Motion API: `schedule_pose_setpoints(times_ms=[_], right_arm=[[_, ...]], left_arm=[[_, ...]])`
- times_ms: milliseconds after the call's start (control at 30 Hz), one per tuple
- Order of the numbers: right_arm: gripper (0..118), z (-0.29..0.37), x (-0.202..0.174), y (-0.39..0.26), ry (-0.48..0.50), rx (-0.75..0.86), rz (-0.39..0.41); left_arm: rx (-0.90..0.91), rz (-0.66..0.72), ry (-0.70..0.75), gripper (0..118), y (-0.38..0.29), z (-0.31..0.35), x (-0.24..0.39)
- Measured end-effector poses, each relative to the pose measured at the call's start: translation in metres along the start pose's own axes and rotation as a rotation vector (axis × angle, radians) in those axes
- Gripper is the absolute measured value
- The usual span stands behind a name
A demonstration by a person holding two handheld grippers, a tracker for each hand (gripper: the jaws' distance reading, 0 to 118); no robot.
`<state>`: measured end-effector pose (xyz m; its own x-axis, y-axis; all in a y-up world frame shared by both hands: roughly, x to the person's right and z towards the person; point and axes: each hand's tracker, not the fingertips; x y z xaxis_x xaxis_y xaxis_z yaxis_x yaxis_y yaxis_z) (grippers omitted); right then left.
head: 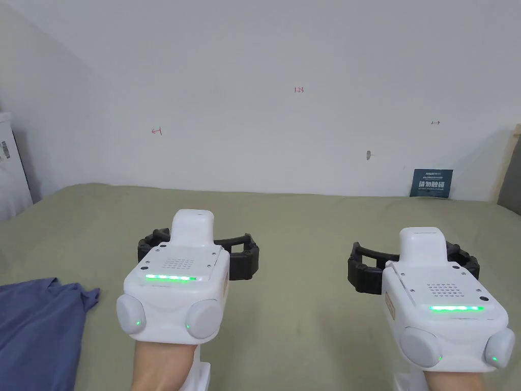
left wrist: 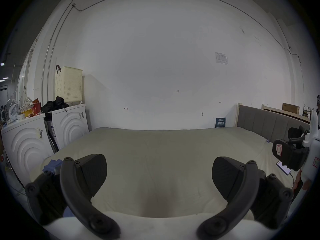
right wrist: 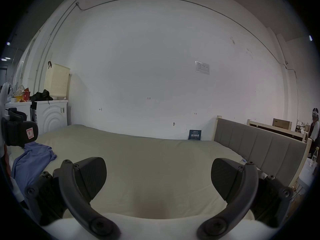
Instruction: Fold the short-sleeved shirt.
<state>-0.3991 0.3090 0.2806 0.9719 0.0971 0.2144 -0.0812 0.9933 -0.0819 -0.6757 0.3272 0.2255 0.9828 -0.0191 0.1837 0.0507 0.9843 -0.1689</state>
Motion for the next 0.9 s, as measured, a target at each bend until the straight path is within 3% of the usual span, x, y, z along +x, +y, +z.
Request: schedule_pose_setpoints(times_ms=[433,533,700,900], right_arm=[[118,0.0015,-0.0022,0.0019,-0.008,0.02,0.005],[118,0.0028,0.0009,0.0052,0.025,0.024,-0.026],[118,0.0016,-0.0021,0.0036,0.008,0.028,0.027],[117,-0.0046,-0.0015,0.0071,0.013,0.0,0.002]], left_arm=[[0.007,0.003,0.001,118,-0.0007,0.0007,-0.0013],[0.014,0.002,0.0,118,-0.0007,0.0013,-0.0014],[0.032,0.013,0.008,118,0.0,0.001,-0.0024],[0.013,0.016,0.02,118,0.0009,-0.0035,-0.0044]])
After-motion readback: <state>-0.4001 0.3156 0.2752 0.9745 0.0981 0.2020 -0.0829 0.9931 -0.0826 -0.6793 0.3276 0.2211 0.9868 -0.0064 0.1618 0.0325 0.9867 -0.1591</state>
